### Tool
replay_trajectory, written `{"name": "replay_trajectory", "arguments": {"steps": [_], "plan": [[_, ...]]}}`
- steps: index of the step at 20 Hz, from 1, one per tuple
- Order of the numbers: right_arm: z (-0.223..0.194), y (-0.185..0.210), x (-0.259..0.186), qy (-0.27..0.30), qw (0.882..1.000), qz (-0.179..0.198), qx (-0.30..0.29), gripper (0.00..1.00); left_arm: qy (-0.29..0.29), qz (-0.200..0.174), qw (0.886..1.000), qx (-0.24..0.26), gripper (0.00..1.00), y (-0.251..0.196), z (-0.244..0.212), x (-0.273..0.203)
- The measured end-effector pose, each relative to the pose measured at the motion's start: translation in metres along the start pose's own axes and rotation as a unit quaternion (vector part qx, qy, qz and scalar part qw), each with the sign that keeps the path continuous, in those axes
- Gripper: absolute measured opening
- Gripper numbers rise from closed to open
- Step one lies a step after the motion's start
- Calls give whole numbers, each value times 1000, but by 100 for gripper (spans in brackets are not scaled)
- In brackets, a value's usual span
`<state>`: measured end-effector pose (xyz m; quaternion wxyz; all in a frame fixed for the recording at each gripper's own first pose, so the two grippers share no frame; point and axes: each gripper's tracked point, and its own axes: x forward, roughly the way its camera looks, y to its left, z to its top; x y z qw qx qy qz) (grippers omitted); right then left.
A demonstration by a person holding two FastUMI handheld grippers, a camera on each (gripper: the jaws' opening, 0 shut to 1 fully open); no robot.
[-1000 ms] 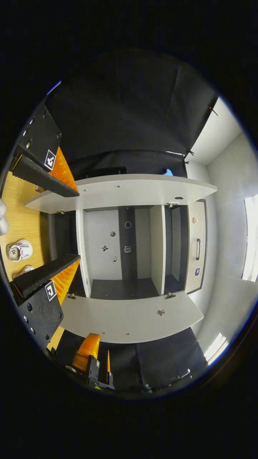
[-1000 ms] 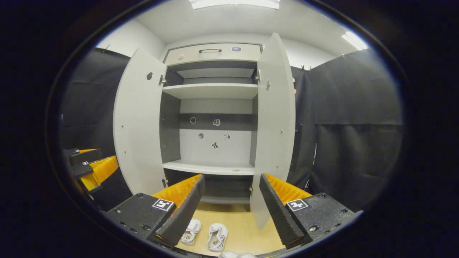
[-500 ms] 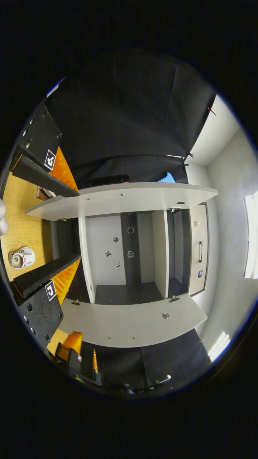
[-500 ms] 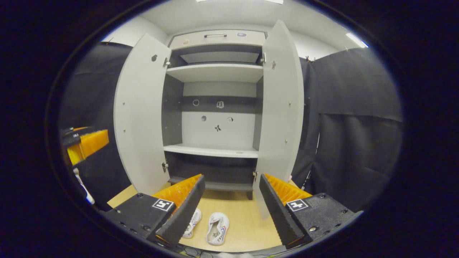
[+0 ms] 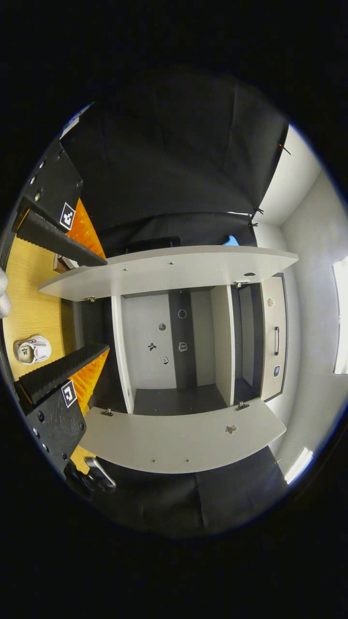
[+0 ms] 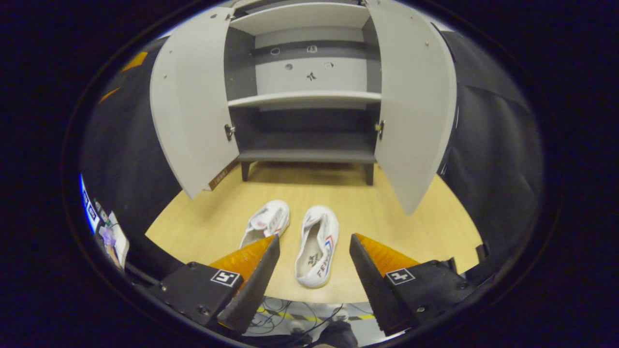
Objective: Grab one shoe with the right hand and put it into the shoe cabinet, grab the other shoe with the left hand and put it into the shoe cabinet; then close the right door with the right hand and the left door with the left hand.
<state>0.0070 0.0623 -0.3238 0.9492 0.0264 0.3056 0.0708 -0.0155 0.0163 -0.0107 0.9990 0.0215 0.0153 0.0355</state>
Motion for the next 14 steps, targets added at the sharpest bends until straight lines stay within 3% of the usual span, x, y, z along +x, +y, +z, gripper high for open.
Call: {"name": "replay_trajectory", "arguments": {"steps": [4, 8, 14], "plan": [[-30, 19, 47, 40, 999, 15, -7, 88, -1, 22, 1000, 16, 96, 11, -1, -6], [-47, 19, 93, 75, 997, 7, 18, 84, 8, 38, 999, 24, 96, 20, -2, -10], [-42, 7, 144, 77, 997, -19, 1, 80, 10, 66, 997, 45, 96, 36, -2, -10]]}}
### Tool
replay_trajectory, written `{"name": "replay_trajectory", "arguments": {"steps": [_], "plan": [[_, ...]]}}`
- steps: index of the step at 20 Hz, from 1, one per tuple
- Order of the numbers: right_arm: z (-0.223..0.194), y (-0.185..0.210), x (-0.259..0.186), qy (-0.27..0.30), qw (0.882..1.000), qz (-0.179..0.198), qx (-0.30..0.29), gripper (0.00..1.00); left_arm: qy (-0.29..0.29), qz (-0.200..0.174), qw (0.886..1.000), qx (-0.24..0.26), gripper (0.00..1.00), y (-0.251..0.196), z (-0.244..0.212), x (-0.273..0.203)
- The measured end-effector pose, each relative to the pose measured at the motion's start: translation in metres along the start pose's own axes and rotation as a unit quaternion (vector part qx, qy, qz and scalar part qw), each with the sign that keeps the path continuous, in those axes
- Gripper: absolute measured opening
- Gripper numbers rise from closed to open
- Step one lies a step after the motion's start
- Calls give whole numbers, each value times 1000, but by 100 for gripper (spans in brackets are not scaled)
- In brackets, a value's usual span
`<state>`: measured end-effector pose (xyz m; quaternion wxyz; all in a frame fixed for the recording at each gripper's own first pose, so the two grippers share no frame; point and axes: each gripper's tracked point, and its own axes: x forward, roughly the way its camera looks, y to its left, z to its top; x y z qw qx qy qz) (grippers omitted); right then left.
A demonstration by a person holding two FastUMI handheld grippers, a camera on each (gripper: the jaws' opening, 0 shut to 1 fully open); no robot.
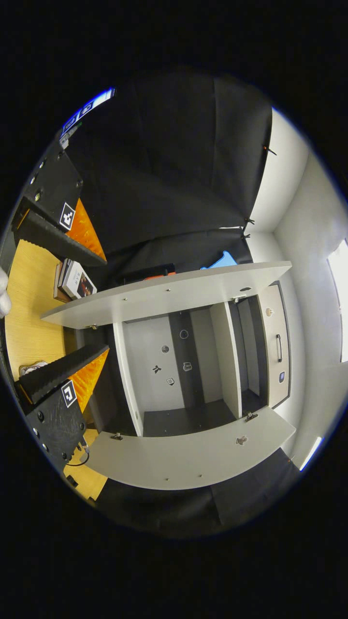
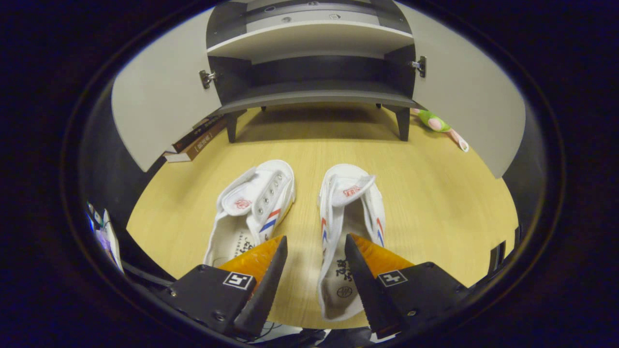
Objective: Grab one shoe with the right hand and put it into the shoe cabinet, grab the other shoe with the left hand and put it into the shoe cabinet; then close the right door with the right hand and the left door with the left hand.
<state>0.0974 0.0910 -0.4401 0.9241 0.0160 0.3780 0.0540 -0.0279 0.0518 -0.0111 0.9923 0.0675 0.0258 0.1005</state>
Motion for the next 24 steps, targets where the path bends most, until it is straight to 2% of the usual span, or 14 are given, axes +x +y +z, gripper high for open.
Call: {"name": "replay_trajectory", "arguments": {"steps": [4, 5, 6, 7, 8, 9, 10, 12, 15, 19, 21, 22, 24], "plan": [[15, -1, 20, -16, 1000, -1, -11, 79, 14, 5, 1000, 1, 96, -3, -7, 7], [17, -2, 23, -19, 1000, -1, -12, 76, 16, 6, 1000, 1, 100, -3, -9, 9], [19, -2, 27, -20, 1000, 3, -9, 71, 18, 7, 1000, -1, 96, -4, -8, 11], [20, -4, 29, -18, 1000, 4, -5, 62, 19, 8, 1000, -1, 100, -6, -8, 13], [19, -4, 31, -14, 1000, 6, -2, 59, 19, 8, 1000, -2, 100, -6, -9, 13], [21, -5, 31, -13, 1000, 8, 1, 46, 18, 6, 1000, -3, 96, -8, -9, 13], [21, -9, 32, -14, 1000, 5, 4, 40, 19, 5, 1000, -6, 96, -11, -9, 15], [22, -8, 30, -9, 1000, 21, 13, 10, 20, -1, 1000, -15, 96, -22, -8, 20], [24, -13, 27, 1, 999, 31, 9, 7, 12, -3, 1000, -22, 96, -27, -2, 22], [45, -20, 2, -19, 999, 30, -16, 8, 7, -9, 1000, -26, 96, -32, 2, 21], [63, -19, -19, -45, 998, 30, -33, 8, 3, -9, 1000, -25, 100, -33, 2, 18], [73, -16, -31, -61, 997, 31, -45, 8, 1, -12, 1000, -26, 96, -34, 3, 17], [96, -8, -55, -87, 994, 43, -46, 8, 0, -16, 1000, -26, 96, -35, 1, 14]]}}
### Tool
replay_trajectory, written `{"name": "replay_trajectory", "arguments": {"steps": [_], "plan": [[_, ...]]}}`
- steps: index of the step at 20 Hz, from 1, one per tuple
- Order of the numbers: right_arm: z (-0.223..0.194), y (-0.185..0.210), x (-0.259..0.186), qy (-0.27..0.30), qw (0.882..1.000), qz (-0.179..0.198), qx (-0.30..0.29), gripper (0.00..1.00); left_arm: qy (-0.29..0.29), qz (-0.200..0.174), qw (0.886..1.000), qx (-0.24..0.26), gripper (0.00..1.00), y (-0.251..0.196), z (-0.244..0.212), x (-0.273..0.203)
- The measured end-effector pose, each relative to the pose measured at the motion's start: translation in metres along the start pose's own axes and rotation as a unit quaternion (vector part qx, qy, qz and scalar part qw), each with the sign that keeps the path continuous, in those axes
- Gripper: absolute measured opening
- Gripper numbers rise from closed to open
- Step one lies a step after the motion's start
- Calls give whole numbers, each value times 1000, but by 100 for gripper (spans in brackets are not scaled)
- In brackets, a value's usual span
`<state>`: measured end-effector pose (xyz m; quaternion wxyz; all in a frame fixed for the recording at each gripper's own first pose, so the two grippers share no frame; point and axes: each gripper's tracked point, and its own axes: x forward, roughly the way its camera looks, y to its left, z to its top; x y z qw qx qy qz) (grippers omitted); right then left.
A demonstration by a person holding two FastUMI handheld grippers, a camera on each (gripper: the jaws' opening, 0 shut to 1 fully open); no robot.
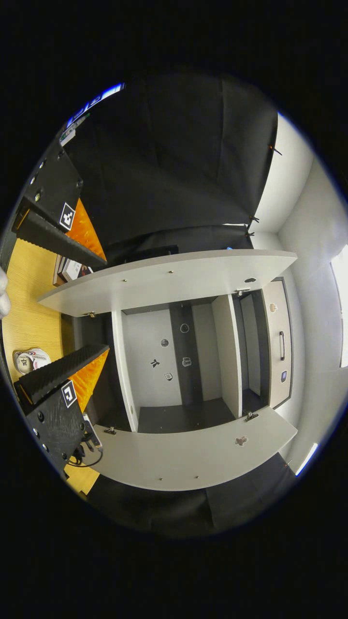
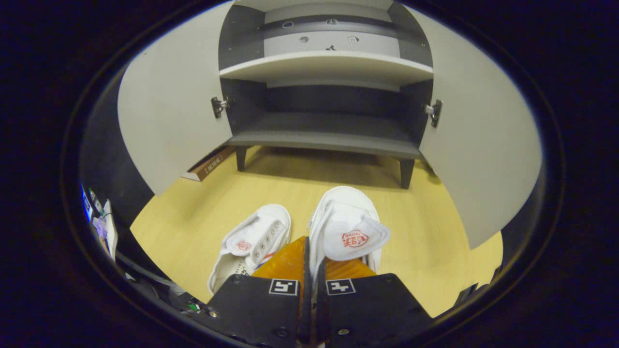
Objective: Grab one shoe with the right hand and put it into the shoe cabinet, grab the other shoe with the left hand and put it into the shoe cabinet; then close the right door with the right hand and the left door with the left hand.
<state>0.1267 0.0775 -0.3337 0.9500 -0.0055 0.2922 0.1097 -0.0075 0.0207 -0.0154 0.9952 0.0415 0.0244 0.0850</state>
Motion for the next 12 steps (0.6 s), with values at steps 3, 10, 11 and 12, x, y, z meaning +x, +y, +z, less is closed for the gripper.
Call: {"name": "replay_trajectory", "arguments": {"steps": [3, 10, 11, 12], "plan": [[51, 7, -28, -43, 999, 9, 3, 8, -3, 0, 1000, 4, 96, 1, -1, -6], [188, 11, -70, -138, 990, 12, -6, 8, 5, 3, 1000, 0, 96, 0, -12, -15], [209, 11, -71, -153, 988, 11, -10, 8, 6, 7, 1000, 1, 96, 1, -14, -16], [228, 9, -71, -165, 986, 8, -17, 8, 6, 7, 1000, 2, 96, 0, -15, -17]]}}
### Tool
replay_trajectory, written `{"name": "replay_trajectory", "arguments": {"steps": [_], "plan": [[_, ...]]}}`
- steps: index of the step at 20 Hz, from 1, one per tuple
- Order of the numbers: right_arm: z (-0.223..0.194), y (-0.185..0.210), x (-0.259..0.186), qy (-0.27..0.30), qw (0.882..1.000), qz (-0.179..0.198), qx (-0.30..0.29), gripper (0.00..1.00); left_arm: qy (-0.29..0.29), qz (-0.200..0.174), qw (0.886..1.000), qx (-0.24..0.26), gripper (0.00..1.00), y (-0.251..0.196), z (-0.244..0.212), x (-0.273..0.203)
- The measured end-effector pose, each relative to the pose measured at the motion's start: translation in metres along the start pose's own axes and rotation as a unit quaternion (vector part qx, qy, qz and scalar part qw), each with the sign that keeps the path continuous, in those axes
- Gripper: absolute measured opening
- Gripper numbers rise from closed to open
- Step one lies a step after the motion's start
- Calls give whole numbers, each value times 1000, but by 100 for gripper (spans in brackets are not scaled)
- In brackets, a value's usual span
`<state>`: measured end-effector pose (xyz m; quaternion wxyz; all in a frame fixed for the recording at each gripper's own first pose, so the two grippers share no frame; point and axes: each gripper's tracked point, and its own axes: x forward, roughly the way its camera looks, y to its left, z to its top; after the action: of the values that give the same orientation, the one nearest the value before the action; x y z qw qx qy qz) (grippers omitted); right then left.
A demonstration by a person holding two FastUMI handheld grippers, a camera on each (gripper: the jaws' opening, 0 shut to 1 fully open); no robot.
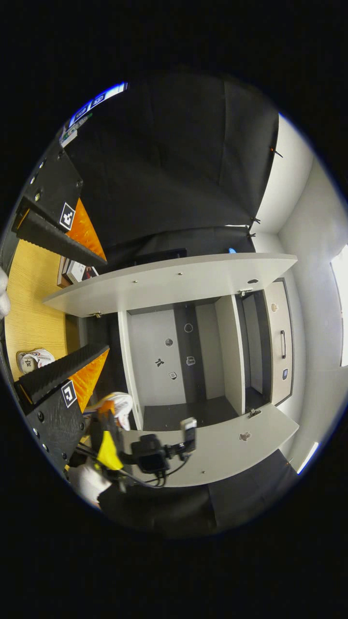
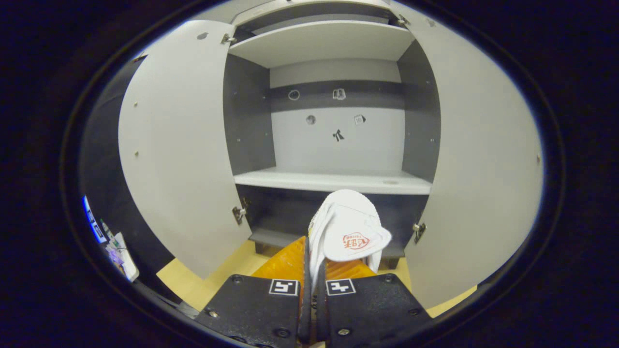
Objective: Grab one shoe with the right hand and put it into the shoe cabinet, grab the other shoe with the left hand and put it into the shoe cabinet; then close the right door with the right hand and the left door with the left hand.
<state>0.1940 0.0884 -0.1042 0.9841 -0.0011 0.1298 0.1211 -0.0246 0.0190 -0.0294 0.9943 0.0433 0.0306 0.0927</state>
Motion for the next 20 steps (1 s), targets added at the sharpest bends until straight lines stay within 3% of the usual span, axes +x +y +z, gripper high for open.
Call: {"name": "replay_trajectory", "arguments": {"steps": [6, 11, 15, 20], "plan": [[98, -18, 49, -53, 998, -19, -14, 8, 8, 11, 1000, -14, 96, -6, -4, 4], [160, -40, 116, -74, 996, -37, -37, 8, 16, 21, 999, -18, 100, -15, -5, 17], [173, -63, 177, -57, 996, -56, -26, 8, 22, 37, 999, -15, 96, -20, -5, 27], [146, -74, 238, 15, 998, -58, -27, 8, 28, 47, 998, -7, 96, -26, -6, 34]]}}
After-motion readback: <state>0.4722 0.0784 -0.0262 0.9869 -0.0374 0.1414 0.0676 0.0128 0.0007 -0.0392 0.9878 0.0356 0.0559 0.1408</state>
